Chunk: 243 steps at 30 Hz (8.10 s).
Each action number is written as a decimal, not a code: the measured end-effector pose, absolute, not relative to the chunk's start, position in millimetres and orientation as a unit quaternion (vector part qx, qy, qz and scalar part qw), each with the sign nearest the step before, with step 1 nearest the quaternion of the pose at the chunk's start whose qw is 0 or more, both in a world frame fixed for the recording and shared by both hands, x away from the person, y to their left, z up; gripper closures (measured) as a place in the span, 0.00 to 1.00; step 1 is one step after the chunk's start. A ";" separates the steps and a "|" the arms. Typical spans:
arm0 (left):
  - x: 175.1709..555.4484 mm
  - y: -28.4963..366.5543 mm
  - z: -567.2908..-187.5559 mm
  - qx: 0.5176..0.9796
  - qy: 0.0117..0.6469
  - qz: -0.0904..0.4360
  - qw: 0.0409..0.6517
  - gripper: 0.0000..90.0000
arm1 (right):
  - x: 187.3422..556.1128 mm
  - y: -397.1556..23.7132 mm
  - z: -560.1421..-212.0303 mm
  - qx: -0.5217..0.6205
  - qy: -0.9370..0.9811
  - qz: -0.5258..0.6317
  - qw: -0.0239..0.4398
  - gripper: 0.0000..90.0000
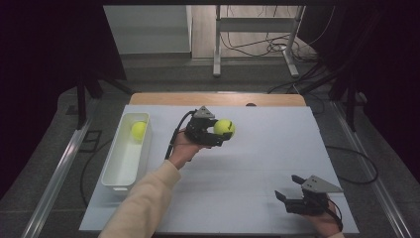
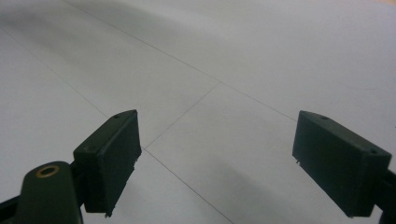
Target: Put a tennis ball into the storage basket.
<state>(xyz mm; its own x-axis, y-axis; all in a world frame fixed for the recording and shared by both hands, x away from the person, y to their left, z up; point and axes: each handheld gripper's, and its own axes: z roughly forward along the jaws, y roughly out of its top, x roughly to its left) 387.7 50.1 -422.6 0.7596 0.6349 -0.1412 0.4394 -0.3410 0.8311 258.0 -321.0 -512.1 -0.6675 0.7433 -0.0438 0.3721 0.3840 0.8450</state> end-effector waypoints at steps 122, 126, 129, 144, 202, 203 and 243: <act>346.7 157.2 -406.6 0.767 0.393 0.152 0.483 0.30 | 259.4 -318.4 -512.0 0.345 0.806 0.430 0.217 0.17; 345.4 162.5 -406.7 0.765 0.397 0.155 0.483 0.30 | 259.6 -318.3 -512.2 0.345 0.805 0.431 0.217 0.17; 344.3 167.1 -407.0 0.762 0.401 0.157 0.484 0.30 | 259.7 -318.4 -512.2 0.346 0.805 0.431 0.217 0.17; 338.3 190.4 -407.6 0.748 0.423 0.169 0.483 0.30 | 260.1 -317.6 -512.3 0.345 0.806 0.429 0.217 0.17; 322.8 270.7 -415.9 0.707 0.502 0.213 0.450 0.30 | 261.8 -316.4 -512.0 0.342 0.808 0.429 0.216 0.17; 322.5 272.0 -416.3 0.707 0.503 0.213 0.449 0.30 | 261.8 -316.3 -512.0 0.342 0.808 0.429 0.216 0.17; 329.9 284.4 -432.3 0.719 0.535 0.203 0.394 0.30 | 262.5 -315.2 -511.9 0.340 0.808 0.432 0.212 0.17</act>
<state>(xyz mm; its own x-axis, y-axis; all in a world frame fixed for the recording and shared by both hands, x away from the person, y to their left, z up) 329.9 284.4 -432.3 0.3447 0.9296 -0.1308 0.6096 -0.1157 0.7842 262.5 -315.2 -511.9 -0.6782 0.7332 -0.0492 0.3665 0.3954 0.8422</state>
